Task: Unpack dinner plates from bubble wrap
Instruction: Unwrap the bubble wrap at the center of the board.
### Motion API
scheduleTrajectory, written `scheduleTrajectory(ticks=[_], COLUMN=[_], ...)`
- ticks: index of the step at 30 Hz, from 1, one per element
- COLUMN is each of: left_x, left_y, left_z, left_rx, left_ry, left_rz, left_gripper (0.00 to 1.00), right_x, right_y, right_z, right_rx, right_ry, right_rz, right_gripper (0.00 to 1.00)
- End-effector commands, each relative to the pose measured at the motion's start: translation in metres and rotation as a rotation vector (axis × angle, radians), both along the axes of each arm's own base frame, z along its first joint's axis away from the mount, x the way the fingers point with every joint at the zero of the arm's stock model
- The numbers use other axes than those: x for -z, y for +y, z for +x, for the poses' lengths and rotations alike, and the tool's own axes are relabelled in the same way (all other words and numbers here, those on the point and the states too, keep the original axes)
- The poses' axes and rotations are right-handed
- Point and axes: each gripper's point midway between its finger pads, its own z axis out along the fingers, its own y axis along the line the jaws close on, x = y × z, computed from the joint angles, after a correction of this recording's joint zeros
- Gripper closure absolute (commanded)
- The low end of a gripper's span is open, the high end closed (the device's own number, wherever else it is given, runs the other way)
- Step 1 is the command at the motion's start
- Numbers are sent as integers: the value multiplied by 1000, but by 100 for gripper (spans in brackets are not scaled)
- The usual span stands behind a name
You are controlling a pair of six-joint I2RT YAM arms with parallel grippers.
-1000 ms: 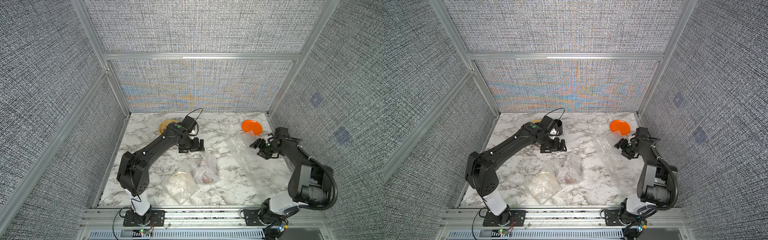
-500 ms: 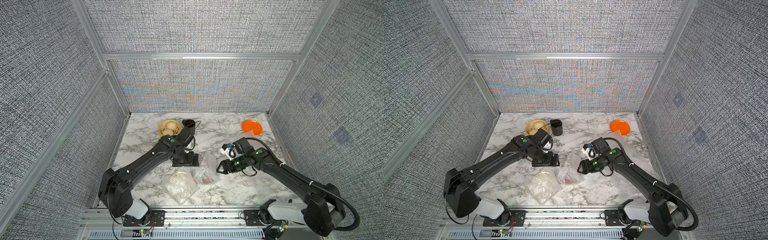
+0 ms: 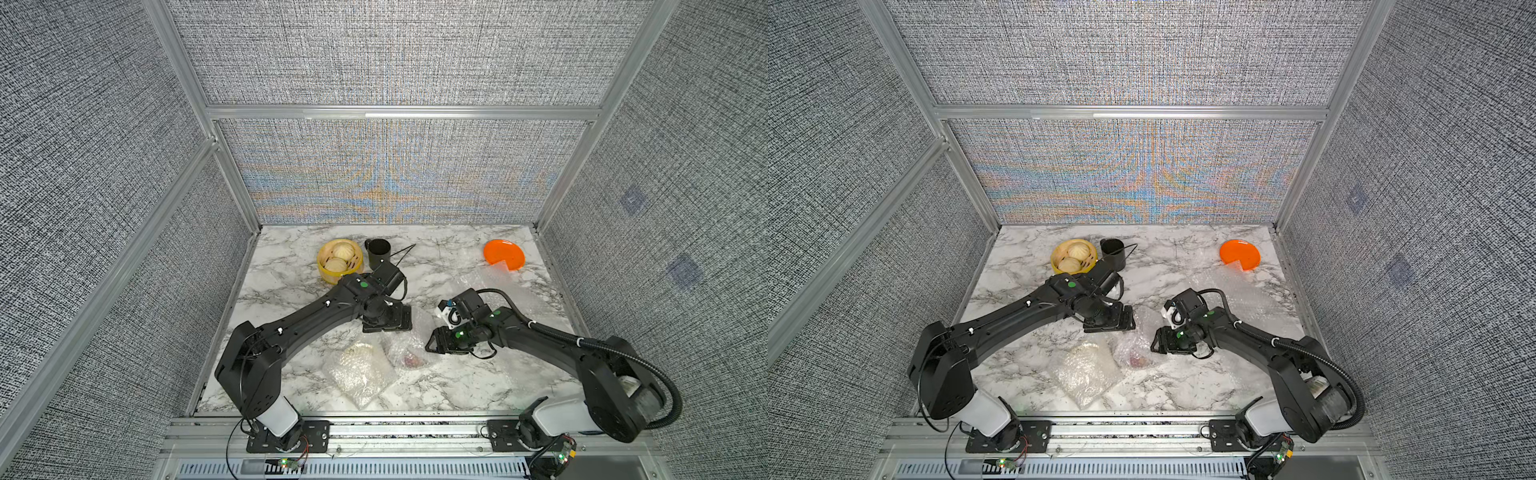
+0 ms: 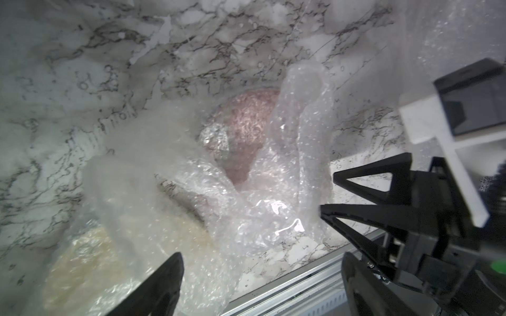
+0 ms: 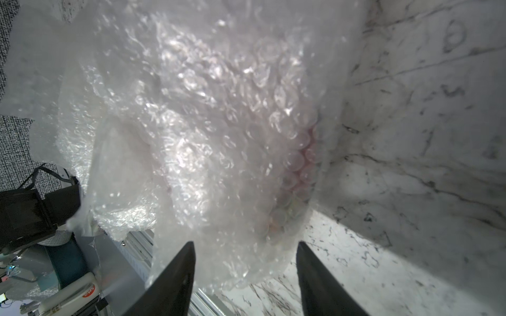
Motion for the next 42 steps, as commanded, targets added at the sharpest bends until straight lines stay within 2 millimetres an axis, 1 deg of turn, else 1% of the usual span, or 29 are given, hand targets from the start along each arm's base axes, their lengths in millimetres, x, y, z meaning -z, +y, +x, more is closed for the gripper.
scheduleTrajectory(ticks=[1,4,5,8,13,16,19,21,23,25,28,30,31,33,34,35,36,37,39,40,42], left_x=[14,37,41,46,51,62,72,69,61,53,49,44,41,32,25,24,11,7,6,10,17], left_y=[-5,-3,-3,-8,-33,-48,-56,-64,-75,-84,-98,-101,-99,-87,-78,-66,-56,-48,-37,-34,-32], left_z=[-14,-25,-26,-20,-9,-9,-10,-7,-2,3,8,10,9,10,10,9,8,7,2,-1,-7], left_rx=[-14,-39,-45,-35,33,87,121,135,158,184,226,243,247,238,231,219,213,210,207,208,215], left_ry=[47,92,96,78,80,102,129,120,98,80,67,60,55,28,3,-13,-44,-59,-61,-54,-43], left_rz=[-2,4,0,-8,-8,18,51,43,36,33,33,43,58,112,144,202,219,250,289,308,332], left_gripper=[10,10,11,11,15,19,24,29,31,31,31,31,31,30,29,28,28,28,28,28,28], right_x=[-1,-1,-1,3,4,1,-5,-9,-12,-15,-16,-19,-21,-26,-29,-31,-33,-34,-36,-36,-35], right_y=[0,-3,-5,-7,-11,-18,-26,-31,-37,-42,-47,-49,-49,-47,-46,-45,-44,-43,-40,-39,-36], right_z=[2,-3,-4,-8,-11,-10,-9,-10,-13,-16,-19,-20,-19,-17,-16,-15,-14,-14,-11,-10,-9], right_rx=[51,59,63,66,75,100,135,159,188,211,238,246,248,240,236,233,230,227,222,215,203], right_ry=[-3,-3,-4,4,13,6,-5,-14,-20,-26,-30,-31,-32,-38,-40,-42,-44,-47,-51,-50,-41], right_rz=[16,20,20,17,11,6,10,15,21,29,35,37,39,44,47,51,54,56,65,68,70], right_gripper=[39,39,39,39,39,39,40,40,41,42,42,42,42,42,42,42,42,42,42,42,42])
